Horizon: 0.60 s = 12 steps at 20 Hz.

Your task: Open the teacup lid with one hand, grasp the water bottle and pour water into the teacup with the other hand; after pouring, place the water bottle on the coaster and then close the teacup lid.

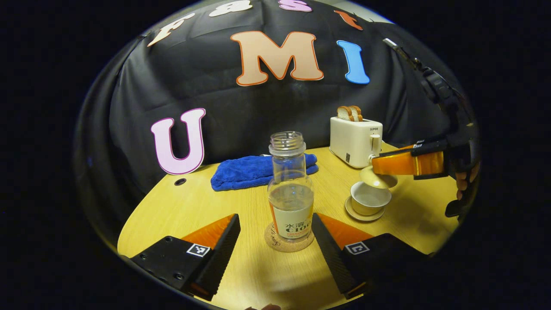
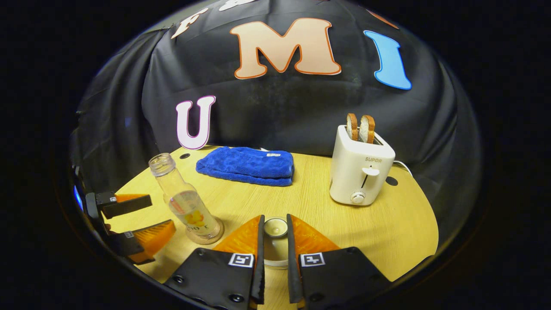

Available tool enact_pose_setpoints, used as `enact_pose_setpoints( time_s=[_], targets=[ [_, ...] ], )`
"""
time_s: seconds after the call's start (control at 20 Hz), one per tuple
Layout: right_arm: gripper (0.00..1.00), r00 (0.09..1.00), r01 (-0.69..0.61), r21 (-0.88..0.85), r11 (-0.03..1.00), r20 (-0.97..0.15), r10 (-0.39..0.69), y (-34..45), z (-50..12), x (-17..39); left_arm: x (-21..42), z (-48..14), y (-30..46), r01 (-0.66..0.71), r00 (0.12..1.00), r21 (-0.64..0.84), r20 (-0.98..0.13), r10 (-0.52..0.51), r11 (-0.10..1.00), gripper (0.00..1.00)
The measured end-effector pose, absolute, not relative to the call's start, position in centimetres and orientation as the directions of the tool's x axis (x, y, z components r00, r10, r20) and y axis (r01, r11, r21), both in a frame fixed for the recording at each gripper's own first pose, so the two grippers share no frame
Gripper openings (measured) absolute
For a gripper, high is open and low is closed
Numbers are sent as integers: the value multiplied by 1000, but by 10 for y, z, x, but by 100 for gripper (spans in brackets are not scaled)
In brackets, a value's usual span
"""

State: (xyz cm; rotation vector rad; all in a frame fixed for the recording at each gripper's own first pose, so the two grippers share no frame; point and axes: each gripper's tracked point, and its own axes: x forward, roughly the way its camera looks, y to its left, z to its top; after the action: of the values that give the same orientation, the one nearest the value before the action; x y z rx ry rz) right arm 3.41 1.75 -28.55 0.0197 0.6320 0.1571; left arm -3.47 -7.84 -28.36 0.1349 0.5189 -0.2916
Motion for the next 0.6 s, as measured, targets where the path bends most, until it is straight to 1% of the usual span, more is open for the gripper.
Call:
enact_pose_setpoints(
  time_s=[0.1, 0.25, 0.35, 0.45, 0.5, 0.55, 0.6],
  targets=[
    [25, 790, -133, 73, 988, -594, 151, 17, -294, 36, -40, -279, -76, 293, 831, 44, -507, -231, 955, 97],
    [25, 784, -129, 71, 989, -603, 146, 16, -308, 37, -45, -273, -68, 272, 836, 47, -507, -212, 961, 97],
    [23, 777, -129, 71, 989, -613, 145, 16, -318, 34, -47, -269, -64, 268, 839, 60, -504, -203, 961, 97],
    [29, 775, -125, 69, 990, -617, 141, 15, -324, 31, -48, -264, -61, 267, 842, 72, -502, -197, 961, 97],
    [27, 773, -123, 71, 990, -619, 140, 15, -327, 30, -48, -262, -58, 265, 844, 76, -501, -193, 961, 97],
    [27, 773, -123, 77, 989, -618, 144, 17, -329, 29, -48, -261, -57, 263, 844, 78, -502, -190, 962, 97],
    [24, 775, -122, 77, 990, -616, 143, 18, -329, 29, -48, -260, -56, 263, 844, 78, -501, -190, 962, 97]
  ],
)
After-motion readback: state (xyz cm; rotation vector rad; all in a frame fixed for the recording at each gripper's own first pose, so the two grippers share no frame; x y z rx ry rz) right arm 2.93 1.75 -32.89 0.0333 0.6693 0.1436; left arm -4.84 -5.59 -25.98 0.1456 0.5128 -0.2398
